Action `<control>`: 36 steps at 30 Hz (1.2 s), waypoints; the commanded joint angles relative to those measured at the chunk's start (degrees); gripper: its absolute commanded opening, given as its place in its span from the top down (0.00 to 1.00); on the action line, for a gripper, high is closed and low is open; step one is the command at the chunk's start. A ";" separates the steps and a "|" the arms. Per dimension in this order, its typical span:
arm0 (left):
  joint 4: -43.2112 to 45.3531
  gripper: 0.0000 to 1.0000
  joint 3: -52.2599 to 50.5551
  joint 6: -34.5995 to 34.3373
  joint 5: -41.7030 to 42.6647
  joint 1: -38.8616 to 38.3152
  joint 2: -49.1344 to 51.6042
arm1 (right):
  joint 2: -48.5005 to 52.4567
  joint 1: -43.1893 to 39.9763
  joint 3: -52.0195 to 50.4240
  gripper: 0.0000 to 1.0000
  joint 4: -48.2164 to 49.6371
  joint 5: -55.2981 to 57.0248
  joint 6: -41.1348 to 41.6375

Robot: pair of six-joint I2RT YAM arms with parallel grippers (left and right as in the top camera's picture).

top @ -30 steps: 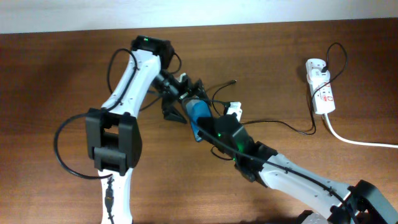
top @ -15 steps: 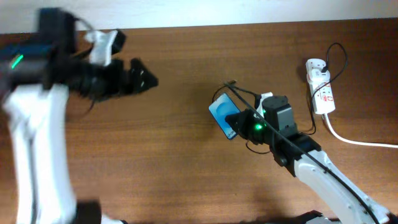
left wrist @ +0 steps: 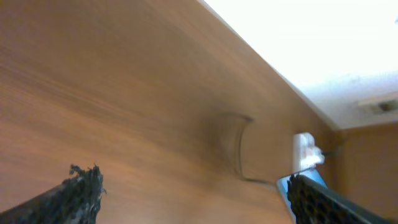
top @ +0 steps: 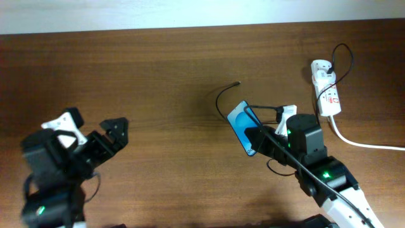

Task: Plug charger to phone and switch on socket

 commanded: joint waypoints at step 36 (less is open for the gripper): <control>38.03 0.76 -11.96 -51.10 23.82 -17.62 28.61 | 31.56 14.93 0.68 0.96 54.77 -24.11 49.88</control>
